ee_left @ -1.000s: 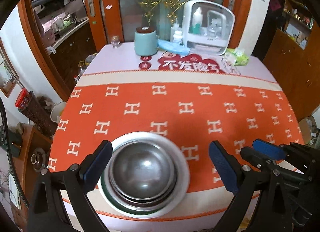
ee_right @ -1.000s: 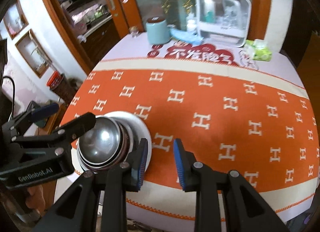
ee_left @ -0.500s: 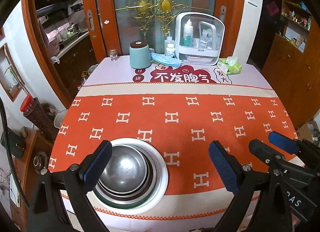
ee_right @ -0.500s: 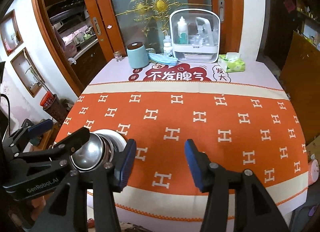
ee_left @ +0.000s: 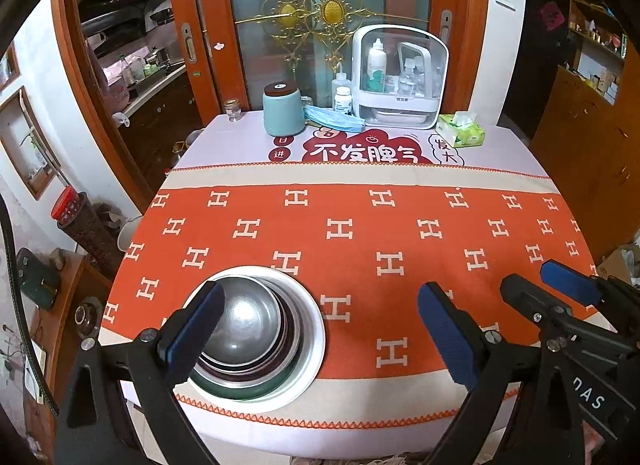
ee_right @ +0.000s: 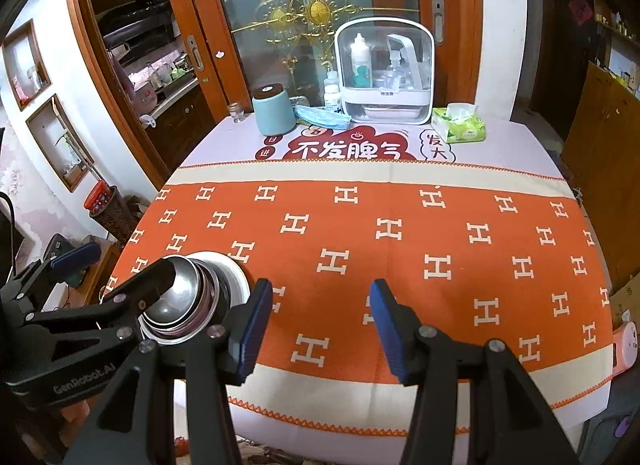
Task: Organize plates and bowls
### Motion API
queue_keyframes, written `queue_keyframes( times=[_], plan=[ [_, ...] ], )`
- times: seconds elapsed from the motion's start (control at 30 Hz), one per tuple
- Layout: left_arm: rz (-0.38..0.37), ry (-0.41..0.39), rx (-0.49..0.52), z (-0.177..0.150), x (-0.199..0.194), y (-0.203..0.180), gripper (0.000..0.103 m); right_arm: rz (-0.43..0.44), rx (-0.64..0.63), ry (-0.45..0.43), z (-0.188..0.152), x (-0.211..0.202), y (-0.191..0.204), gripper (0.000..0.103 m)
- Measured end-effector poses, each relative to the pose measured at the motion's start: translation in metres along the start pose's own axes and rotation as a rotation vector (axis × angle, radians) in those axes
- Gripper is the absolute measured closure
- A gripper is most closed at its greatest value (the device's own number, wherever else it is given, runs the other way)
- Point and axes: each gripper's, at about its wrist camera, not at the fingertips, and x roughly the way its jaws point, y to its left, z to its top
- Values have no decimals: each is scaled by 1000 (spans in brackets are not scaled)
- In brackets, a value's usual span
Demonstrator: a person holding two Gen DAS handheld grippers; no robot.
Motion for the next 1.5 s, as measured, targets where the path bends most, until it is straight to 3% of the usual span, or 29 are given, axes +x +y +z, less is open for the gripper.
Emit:
queue_keyframes(
  times=[1.5],
  plan=[
    [-17,-7,14,-9,-11,-17,6,6,19,-27,-6,-15,-16,52]
  ],
)
